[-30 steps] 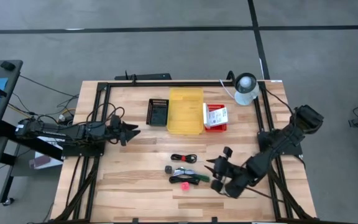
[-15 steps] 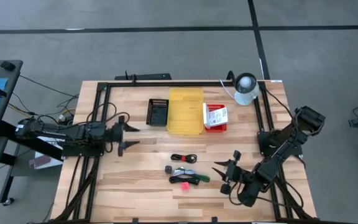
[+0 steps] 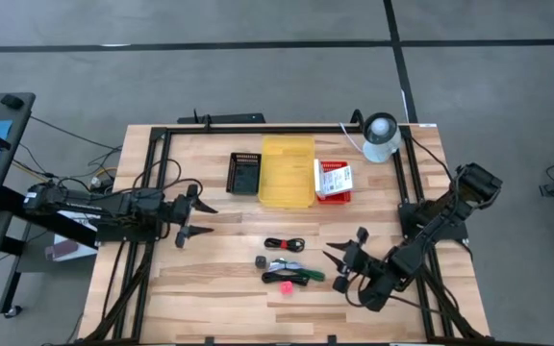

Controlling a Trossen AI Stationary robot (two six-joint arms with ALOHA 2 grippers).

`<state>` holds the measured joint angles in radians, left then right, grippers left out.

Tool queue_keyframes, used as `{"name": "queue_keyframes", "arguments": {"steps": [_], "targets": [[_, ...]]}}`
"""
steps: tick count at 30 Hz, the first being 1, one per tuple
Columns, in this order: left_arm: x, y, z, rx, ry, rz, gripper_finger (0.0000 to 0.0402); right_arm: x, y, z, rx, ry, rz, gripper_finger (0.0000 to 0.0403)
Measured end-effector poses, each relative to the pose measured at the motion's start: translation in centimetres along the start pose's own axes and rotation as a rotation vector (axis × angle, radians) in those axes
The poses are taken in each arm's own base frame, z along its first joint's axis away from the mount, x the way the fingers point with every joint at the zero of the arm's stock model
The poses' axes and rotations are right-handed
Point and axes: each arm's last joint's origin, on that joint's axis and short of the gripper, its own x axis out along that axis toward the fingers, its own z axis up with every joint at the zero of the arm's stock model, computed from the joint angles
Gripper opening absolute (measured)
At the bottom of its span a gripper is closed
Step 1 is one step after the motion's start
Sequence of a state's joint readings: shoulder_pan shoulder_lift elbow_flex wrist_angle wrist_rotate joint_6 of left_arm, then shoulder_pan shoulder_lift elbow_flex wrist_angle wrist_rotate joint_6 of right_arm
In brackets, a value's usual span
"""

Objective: Pick and place items into bin
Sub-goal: Put the black charger adapter into the black bin

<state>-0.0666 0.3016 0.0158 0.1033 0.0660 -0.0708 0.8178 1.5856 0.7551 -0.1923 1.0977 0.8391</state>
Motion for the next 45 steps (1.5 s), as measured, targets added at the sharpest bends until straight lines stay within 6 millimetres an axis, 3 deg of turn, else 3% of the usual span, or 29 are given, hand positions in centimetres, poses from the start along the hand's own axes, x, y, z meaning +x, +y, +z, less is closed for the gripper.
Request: {"name": "queue_keyframes", "arguments": {"steps": [4, 12, 23, 33, 45], "targets": [[0.0, 0.0, 0.4, -0.027, -0.037, 0.0, 0.0258, 0.7, -0.3, 0.2, -0.003, 0.005, -0.027, 0.0108], [-0.1, -0.3, 1.3, -0.06, -0.136, -0.039, 0.0258, 1.8, -0.9, 0.4, -0.209, 0.062, -0.035, 0.0107], [1.0, -1.9, 1.8, -0.079, -0.171, -0.037, 0.0258, 2.7, -2.4, 0.1, -0.346, 0.131, -0.118, 0.0107], [4.9, -3.5, 3.4, 0.023, 0.04, -0.01, 0.0258, 3.2, -2.8, 0.2, -0.342, 0.139, -0.141, 0.0107], [9.2, -4.1, 2.6, 0.107, 0.232, 0.013, 0.0258, 3.2, -2.6, 0.3, -0.282, 0.126, -0.13, 0.0107]]}}
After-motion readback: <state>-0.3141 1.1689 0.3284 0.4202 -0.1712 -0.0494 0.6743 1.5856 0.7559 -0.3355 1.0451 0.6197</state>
